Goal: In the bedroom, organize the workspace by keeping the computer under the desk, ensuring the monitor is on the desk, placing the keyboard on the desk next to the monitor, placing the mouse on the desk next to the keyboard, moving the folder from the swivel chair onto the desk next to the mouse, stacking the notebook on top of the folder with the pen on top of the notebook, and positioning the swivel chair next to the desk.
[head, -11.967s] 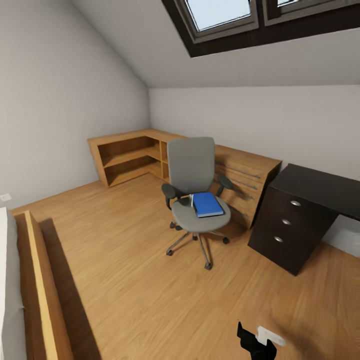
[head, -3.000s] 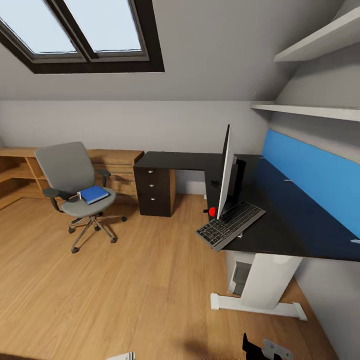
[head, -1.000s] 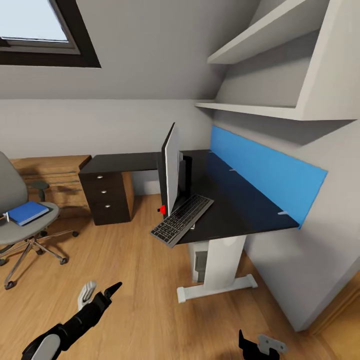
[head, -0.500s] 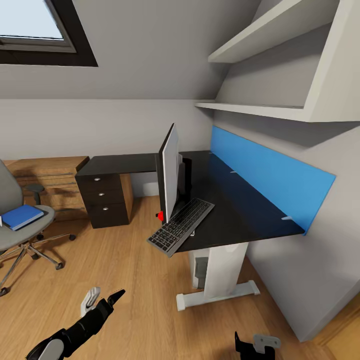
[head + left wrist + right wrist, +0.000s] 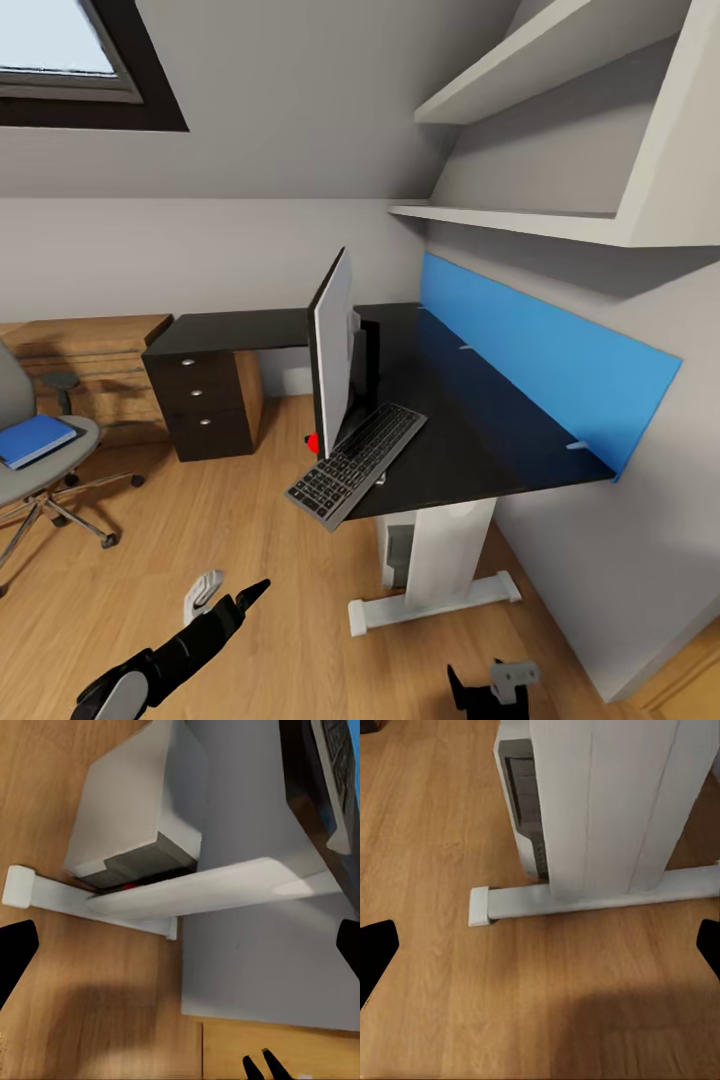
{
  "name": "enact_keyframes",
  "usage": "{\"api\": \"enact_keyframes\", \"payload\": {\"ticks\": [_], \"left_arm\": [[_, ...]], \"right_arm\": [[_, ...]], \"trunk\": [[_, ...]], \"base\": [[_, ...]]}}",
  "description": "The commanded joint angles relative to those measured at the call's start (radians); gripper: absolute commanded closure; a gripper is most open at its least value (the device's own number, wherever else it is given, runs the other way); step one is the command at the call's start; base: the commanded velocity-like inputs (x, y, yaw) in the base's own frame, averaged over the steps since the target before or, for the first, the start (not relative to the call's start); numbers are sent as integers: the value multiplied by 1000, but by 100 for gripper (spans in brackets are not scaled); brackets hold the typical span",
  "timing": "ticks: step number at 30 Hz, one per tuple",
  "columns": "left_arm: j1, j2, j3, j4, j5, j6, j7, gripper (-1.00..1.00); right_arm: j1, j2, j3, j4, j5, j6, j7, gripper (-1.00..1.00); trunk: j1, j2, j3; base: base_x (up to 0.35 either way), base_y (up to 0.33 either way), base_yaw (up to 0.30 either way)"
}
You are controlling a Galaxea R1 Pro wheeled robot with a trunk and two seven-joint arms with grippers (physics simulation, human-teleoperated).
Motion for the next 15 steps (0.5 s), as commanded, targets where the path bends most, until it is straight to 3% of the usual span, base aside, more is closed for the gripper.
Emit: {"api": "enact_keyframes", "payload": {"ticks": [1, 15], "left_arm": [[-1, 0, -7, -2, 1, 0, 0, -100], [-1, 5, -17, -25, -31, -7, 3, -100]], "right_arm": [[-1, -3, -3, 1, -1, -4, 23, -100], [6, -32, 1, 7, 3, -5, 42, -100]], "trunk": [[0, 0, -1], [0, 0, -1]], "base": [[33, -13, 0], [7, -3, 0]]}}
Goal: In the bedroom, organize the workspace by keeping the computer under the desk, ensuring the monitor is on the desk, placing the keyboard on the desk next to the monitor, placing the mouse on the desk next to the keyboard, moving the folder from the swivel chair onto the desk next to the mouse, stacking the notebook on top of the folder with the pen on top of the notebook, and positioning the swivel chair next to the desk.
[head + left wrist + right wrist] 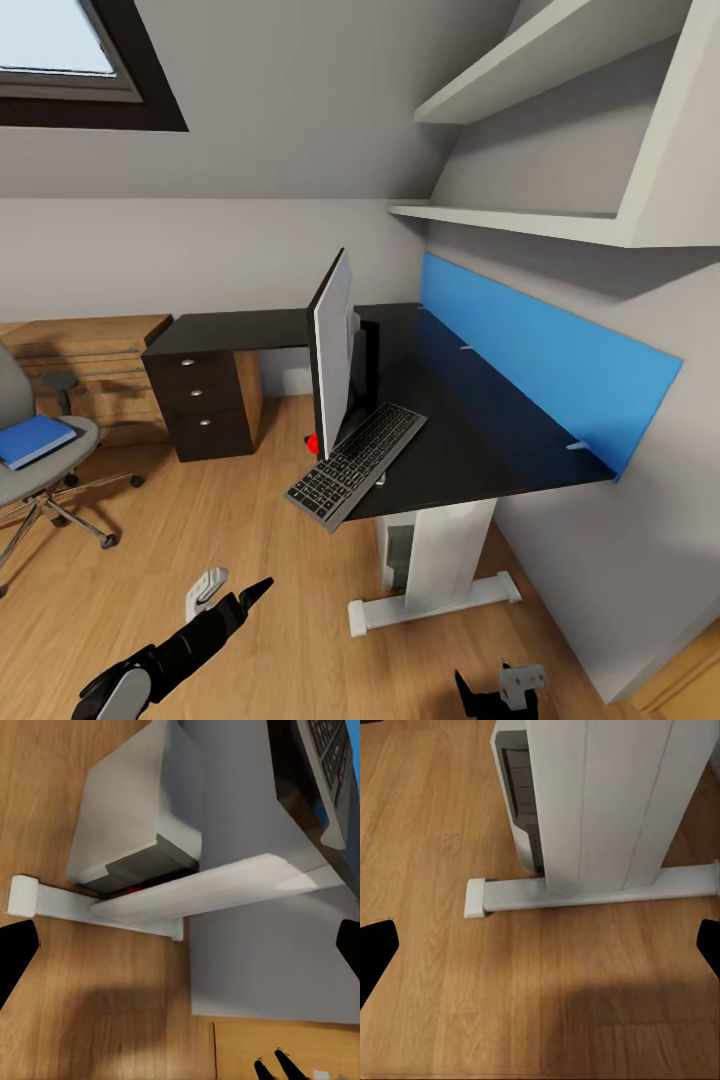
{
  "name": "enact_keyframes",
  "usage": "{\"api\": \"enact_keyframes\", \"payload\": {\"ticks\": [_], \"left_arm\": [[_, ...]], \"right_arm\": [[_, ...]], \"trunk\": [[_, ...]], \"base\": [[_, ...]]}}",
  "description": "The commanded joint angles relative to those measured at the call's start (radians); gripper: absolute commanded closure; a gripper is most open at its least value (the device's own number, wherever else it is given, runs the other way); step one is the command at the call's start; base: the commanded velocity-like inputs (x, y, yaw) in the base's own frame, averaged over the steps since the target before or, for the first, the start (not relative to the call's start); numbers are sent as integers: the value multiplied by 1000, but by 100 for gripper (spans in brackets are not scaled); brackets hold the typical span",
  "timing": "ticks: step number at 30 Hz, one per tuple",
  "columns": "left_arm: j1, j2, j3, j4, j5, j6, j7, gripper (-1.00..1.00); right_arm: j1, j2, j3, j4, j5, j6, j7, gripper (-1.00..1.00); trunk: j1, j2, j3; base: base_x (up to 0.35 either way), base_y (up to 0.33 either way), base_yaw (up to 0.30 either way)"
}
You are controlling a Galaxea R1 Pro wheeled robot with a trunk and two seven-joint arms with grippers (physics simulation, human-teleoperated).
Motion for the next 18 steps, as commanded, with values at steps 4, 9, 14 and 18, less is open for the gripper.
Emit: {"api": "enact_keyframes", "payload": {"ticks": [4, 9, 14, 18], "left_arm": [[-1, -1, 0, -1, 2, 4, 1, -100], [-1, -1, 1, -1, 0, 5, 2, -100], [-1, 0, 2, -2, -1, 6, 4, -100], [-1, 1, 3, -2, 0, 6, 4, -100]], "right_arm": [[27, -1, -2, 2, 5, -7, 5, -100], [76, -14, -1, 3, 33, -65, 5, -100], [106, -25, -1, 4, 44, -172, 2, -100], [131, -42, -1, 5, 46, -207, 8, -100]], "trunk": [[0, -1, -1], [0, -1, -1], [0, -1, -1], [0, -1, -1]], "base": [[0, 0, 0], [0, 0, 0], [0, 0, 0], [0, 0, 0]]}}
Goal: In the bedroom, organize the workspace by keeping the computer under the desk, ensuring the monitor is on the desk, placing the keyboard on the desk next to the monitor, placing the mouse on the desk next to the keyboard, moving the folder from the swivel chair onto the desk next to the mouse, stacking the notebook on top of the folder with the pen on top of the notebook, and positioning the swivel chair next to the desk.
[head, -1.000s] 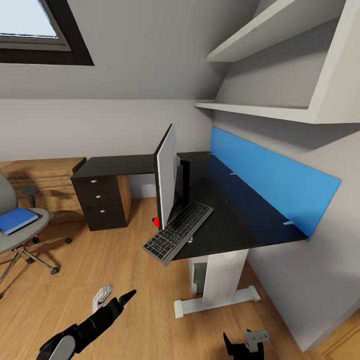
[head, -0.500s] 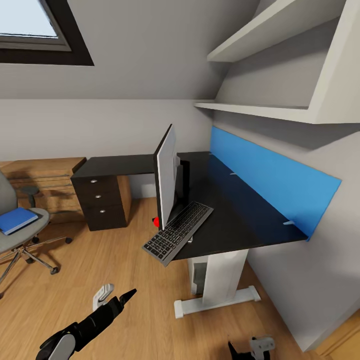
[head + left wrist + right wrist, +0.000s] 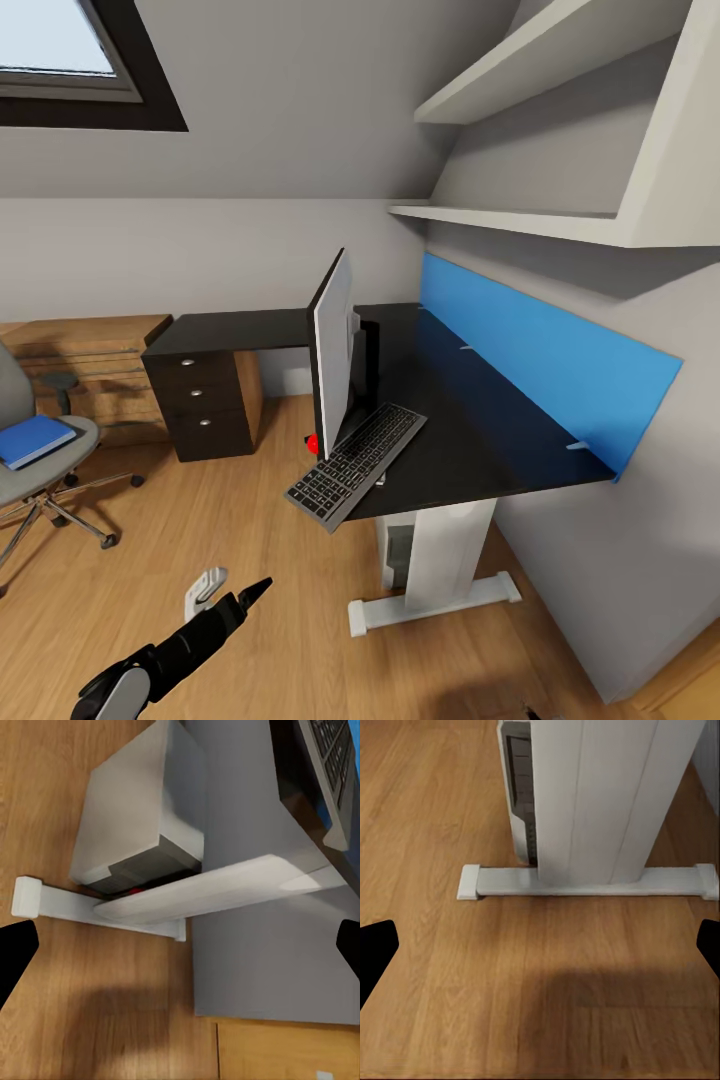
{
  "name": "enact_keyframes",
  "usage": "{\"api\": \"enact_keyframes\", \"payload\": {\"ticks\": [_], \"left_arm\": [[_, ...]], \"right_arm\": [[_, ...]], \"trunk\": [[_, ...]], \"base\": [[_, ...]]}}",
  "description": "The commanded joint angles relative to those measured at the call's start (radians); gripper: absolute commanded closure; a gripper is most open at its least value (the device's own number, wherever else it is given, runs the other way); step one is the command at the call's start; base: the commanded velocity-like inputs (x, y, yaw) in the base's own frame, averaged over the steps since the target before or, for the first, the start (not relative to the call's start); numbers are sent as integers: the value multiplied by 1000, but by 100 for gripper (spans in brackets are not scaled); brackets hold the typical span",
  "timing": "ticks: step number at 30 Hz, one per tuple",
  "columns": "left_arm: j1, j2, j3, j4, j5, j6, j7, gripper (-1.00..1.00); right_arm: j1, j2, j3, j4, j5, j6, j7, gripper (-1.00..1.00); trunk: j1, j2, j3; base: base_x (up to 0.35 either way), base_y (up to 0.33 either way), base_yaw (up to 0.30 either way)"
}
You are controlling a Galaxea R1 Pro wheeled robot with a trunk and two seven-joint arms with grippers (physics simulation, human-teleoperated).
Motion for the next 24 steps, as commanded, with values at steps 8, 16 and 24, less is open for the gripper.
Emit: {"api": "enact_keyframes", "payload": {"ticks": [8, 16, 24], "left_arm": [[-1, -3, 10, 0, 15, 5, -3, -100], [-1, -5, 14, 3, 36, 6, -3, -100], [-1, -6, 10, 3, 94, 5, -6, -100]], "right_arm": [[30, -23, -3, 3, -2, -25, 39, -100], [32, -23, -3, 1, 0, -31, 45, -100], [32, -21, -3, 1, 1, -30, 45, -100]], "trunk": [[0, -1, -1], [0, -1, -1], [0, -1, -1]], "base": [[0, 0, 0], [0, 0, 0], [120, -68, 0]]}}
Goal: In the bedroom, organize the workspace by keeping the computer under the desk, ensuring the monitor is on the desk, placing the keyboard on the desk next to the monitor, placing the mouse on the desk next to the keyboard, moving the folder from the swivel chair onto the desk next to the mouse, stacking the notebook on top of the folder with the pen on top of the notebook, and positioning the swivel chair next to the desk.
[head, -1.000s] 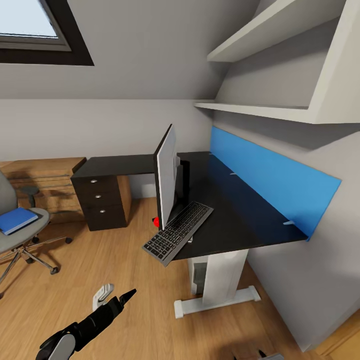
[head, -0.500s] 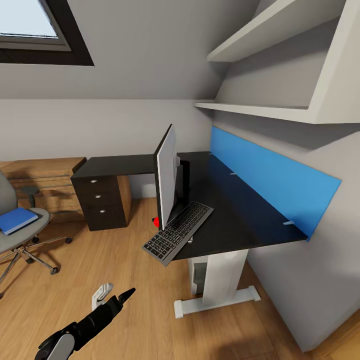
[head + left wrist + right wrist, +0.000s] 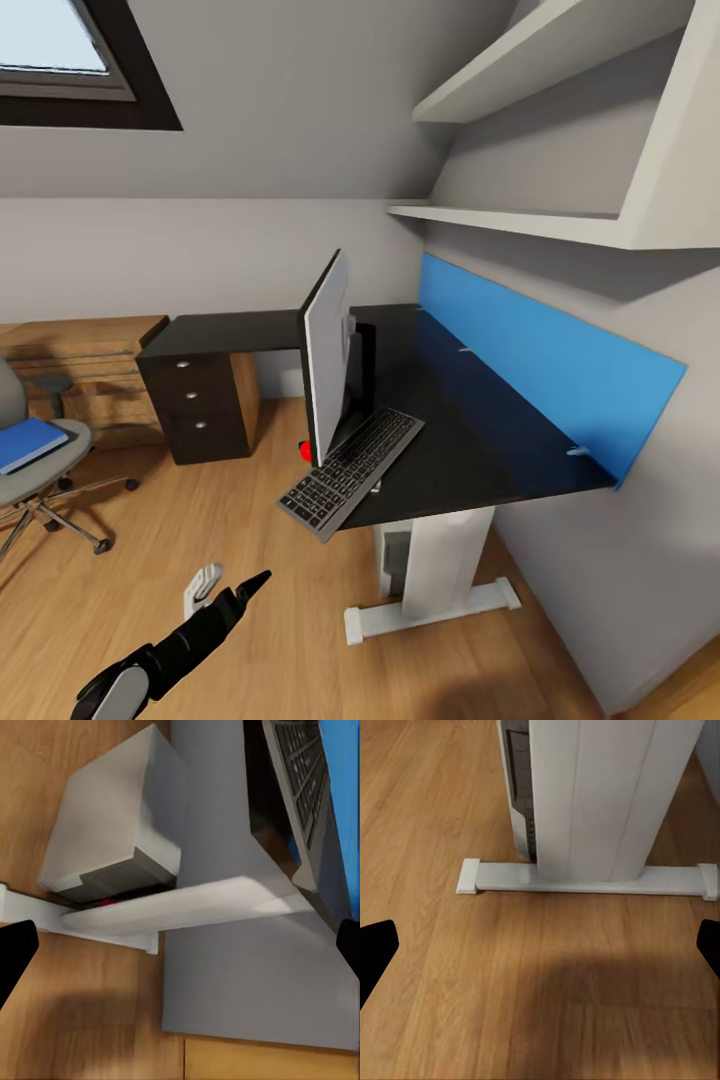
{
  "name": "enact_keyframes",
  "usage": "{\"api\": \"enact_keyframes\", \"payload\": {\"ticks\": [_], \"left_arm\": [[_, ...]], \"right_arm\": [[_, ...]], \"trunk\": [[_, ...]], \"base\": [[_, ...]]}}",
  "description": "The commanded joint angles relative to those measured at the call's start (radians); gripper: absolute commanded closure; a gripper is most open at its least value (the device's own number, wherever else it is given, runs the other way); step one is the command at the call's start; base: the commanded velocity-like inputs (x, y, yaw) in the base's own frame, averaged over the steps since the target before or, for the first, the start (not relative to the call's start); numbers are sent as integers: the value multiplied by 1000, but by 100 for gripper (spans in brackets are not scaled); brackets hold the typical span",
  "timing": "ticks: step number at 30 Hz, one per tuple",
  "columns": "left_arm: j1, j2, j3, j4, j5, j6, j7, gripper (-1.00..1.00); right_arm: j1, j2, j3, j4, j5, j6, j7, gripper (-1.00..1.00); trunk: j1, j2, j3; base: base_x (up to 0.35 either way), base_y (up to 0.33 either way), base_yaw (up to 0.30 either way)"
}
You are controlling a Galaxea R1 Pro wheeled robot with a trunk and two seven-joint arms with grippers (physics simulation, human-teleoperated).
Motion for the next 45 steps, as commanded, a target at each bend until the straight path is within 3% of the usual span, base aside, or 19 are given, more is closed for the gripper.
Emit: {"api": "enact_keyframes", "payload": {"ticks": [1, 13, 45], "left_arm": [[0, 1, -1, 0, 8, 5, 0, -100], [0, 0, -1, 0, 12, 4, -1, -100], [0, -1, -4, 1, 11, 4, -1, -100]], "right_arm": [[-1, 0, -3, 1, 2, -3, 2, -100], [-1, 4, -2, 1, 2, 0, 1, -100], [-1, 9, -3, 3, 2, 1, 2, -100]], "trunk": [[0, 0, -1], [0, 0, -1], [0, 0, -9]], "base": [[232, -153, 0], [225, -167, 0], [50, -24, -14]]}}
